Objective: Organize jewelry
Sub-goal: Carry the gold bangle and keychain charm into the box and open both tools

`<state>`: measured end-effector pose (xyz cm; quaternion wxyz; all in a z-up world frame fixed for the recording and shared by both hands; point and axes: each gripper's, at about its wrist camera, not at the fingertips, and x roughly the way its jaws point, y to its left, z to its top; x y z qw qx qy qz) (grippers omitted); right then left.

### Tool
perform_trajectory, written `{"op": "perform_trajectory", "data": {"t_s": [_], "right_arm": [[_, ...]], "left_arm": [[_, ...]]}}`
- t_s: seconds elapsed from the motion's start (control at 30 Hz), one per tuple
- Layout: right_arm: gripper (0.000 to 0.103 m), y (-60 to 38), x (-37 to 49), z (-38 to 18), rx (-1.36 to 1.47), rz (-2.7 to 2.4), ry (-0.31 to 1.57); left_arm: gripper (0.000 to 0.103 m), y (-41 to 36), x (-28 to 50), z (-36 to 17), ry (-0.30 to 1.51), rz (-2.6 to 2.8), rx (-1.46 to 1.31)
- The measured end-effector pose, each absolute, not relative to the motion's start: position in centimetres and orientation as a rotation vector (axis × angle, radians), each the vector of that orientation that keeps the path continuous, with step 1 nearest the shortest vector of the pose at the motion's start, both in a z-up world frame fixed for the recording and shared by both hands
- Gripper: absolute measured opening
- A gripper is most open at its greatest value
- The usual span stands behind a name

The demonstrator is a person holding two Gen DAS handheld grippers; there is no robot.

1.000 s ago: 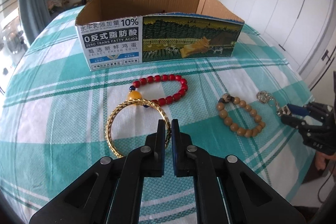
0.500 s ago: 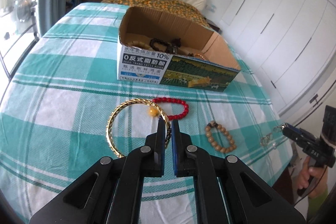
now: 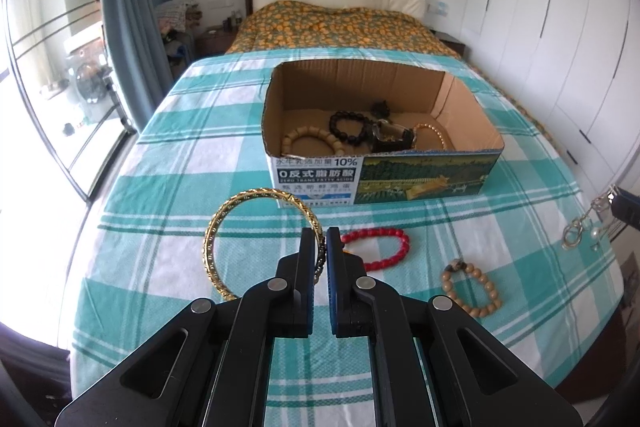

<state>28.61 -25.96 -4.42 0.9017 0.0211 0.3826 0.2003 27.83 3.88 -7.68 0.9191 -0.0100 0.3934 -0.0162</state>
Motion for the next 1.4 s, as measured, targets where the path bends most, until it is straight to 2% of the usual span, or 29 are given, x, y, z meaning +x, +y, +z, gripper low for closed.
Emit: {"op": "perform_trajectory", "data": {"t_s": [0.63, 1.0, 1.2, 1.4], "right_arm": [[0.034, -23.1, 33.5, -1.6, 0.098, 0.473, 0.755], [0.034, -18.5, 40.8, 0.8, 0.003, 0.524, 0.712], [0.034, -17.0, 47.6, -0.3, -0.051, 0.48, 0.746], [0.034, -15.7, 52.9, -4.2, -0.107, 0.443, 0.835]], "left_arm": [[0.003, 4.7, 30.5, -3.9, 0.798, -0.156, -0.13], [0.003, 3.5, 37.7, 0.0, 0.762, -0.187, -0.104], [0.003, 2.8, 43.6, -0.9, 0.797, -0.183, -0.103], [0.004, 2.1, 48.0, -3.8, 0.859, -0.163, -0.1]]}}
